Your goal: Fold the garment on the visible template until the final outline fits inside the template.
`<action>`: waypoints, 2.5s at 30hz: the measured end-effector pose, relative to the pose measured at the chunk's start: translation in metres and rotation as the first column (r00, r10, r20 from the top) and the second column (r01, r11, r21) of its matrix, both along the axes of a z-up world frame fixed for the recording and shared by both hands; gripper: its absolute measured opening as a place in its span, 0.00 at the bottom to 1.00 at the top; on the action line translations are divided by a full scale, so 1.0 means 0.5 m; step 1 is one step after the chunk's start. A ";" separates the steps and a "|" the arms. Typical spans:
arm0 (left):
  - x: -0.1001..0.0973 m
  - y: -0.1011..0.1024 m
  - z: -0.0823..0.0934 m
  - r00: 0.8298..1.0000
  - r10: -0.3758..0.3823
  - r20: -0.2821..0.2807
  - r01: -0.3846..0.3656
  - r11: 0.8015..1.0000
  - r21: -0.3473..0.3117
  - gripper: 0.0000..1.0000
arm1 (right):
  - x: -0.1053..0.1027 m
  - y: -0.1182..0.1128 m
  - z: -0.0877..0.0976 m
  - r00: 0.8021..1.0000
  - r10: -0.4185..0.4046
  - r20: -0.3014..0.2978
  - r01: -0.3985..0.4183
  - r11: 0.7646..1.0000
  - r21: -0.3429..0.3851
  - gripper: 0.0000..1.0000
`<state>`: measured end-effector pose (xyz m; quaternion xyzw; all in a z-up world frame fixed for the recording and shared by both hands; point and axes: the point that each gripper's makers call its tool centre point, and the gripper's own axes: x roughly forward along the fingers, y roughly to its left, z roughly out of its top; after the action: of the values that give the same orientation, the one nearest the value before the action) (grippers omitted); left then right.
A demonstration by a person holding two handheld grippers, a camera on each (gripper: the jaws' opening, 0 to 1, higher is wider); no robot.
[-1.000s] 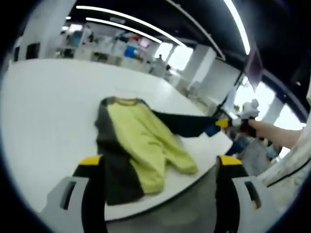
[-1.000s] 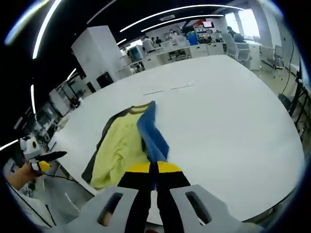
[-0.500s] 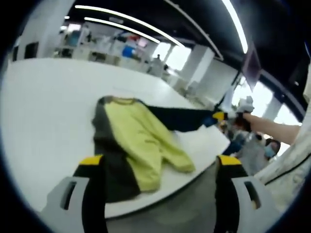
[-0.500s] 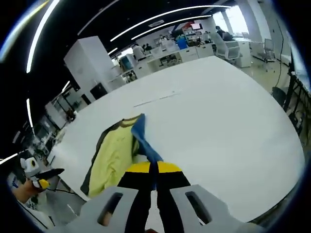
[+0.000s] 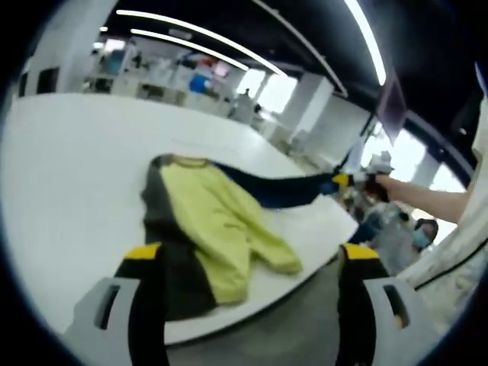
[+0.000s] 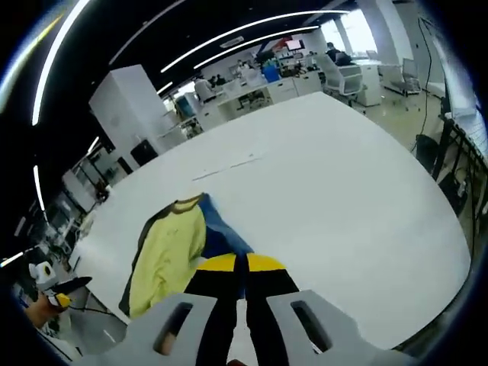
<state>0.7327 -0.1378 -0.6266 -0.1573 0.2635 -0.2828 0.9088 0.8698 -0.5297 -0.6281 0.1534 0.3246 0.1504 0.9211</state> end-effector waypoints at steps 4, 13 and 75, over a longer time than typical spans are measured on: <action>-0.001 -0.001 0.000 1.000 -0.006 0.001 0.006 1.000 0.002 0.90 | 0.013 -0.019 0.000 1.000 -0.008 -0.007 0.008 1.000 0.008 0.02; 0.000 -0.010 0.010 0.999 -0.029 0.014 0.029 0.999 0.029 0.90 | 0.012 -0.053 -0.015 0.999 -0.010 -0.046 0.010 1.000 -0.009 0.03; 0.009 -0.069 0.006 0.998 -0.060 -0.013 0.061 0.997 0.039 0.89 | 0.049 -0.165 -0.196 0.963 0.127 -0.239 -0.193 0.941 -0.278 0.03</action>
<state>0.7370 -0.1726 -0.6235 -0.1332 0.2789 -0.3042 0.9011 0.8945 -0.6123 -0.7262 0.0009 0.4541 0.1567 0.8771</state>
